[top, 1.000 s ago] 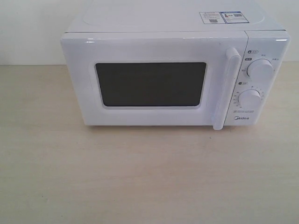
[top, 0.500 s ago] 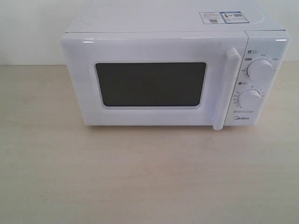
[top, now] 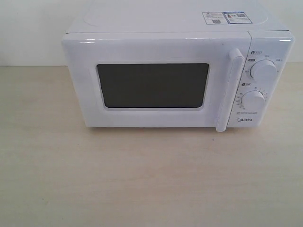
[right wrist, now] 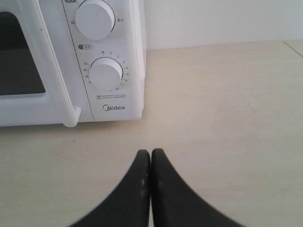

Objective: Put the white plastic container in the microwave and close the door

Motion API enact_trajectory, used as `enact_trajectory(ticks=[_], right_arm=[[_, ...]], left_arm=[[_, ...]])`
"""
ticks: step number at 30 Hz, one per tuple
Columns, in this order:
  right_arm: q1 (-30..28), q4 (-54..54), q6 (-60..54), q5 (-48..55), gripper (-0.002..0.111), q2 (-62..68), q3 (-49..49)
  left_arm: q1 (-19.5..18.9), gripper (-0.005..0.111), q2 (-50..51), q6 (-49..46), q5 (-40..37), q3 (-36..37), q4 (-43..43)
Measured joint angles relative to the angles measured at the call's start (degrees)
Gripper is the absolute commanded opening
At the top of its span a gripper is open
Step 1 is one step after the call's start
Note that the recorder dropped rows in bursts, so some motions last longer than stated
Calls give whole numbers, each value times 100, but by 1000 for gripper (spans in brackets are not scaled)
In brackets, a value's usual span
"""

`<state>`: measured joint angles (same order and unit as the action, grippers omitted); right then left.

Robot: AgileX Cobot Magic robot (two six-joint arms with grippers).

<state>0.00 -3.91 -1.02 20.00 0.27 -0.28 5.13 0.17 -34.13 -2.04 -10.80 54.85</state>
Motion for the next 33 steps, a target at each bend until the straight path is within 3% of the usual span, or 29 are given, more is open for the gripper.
enact_trajectory(ticks=[4,7,17,23,28,33], right_arm=[[0,0,0,0,0,0,0],[0,0,0,22,0,0,0],[0,0,0,22,0,0,0],[0,0,0,22,0,0,0],[0,0,0,22,0,0,0],[0,0,0,22,0,0,0]], left_arm=[[0,4,0,1199,11,26,713],[0,4,0,1574,11,29,680],[0,4,0,1332,71,480,-2371],[0,4,0,1299,26,975,-3621],[0,4,0,1385,-325,1051,-4063],[0,4,0,2357,-898,1061,-4155]])
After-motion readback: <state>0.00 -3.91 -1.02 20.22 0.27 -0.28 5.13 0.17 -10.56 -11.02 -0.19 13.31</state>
